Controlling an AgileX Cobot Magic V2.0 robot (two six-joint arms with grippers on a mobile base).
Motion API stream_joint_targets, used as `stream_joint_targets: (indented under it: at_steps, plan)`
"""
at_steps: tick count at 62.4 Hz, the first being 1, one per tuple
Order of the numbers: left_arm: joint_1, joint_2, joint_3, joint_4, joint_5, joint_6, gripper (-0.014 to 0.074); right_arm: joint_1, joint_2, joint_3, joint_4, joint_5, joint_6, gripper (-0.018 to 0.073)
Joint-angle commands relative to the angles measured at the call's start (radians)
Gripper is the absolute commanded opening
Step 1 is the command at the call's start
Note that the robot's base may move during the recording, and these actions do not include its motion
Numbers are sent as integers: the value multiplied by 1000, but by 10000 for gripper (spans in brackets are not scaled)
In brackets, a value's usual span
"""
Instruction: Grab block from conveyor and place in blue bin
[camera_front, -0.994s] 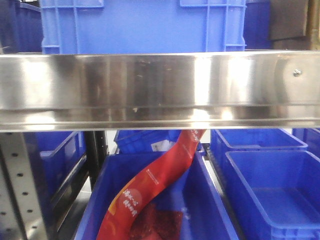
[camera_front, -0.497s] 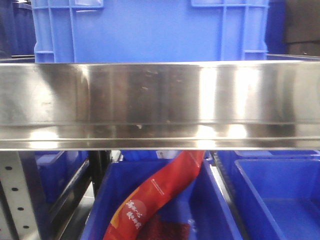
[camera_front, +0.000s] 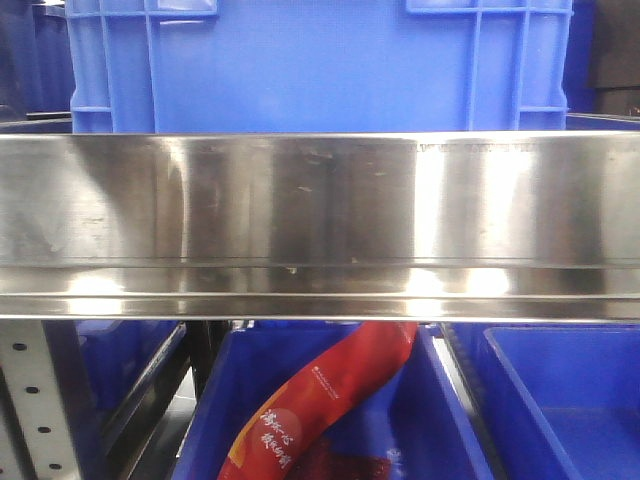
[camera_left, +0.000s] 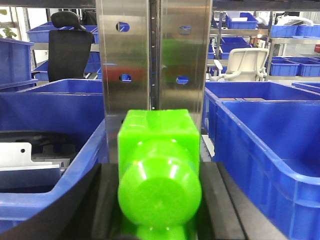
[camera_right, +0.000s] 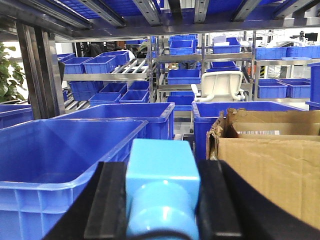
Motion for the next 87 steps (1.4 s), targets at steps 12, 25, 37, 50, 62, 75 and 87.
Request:
stream_joint_targets:
  at_steps: [12, 25, 37, 50, 62, 75, 87]
  plan:
    - [-3, -5, -7, 0, -74, 0, -111, 1, -2, 1, -2, -19, -7, -162]
    - [-44, -5, -7, 0, -77, 0, -111, 1, -2, 1, -2, -19, -7, -162]
    - [-202, -1, -7, 0, -98, 0, -111, 1, -2, -2, 5, -16, -7, -162]
    - [-369, 95, -57, 0, -147, 0, -111, 52, 91, -95, 5, -13, -20, -162]
    - [-531, 315, -191, 55, -147, 5, -111, 153, 261, -190, 5, -55, -60, -162]
    - [-622, 581, -391, 48, -147, 0, -111, 286, 470, -312, 5, -148, -60, -162]
    - [-622, 767, -543, 9, -147, 0, -111, 368, 669, -431, 5, -188, -60, -162]
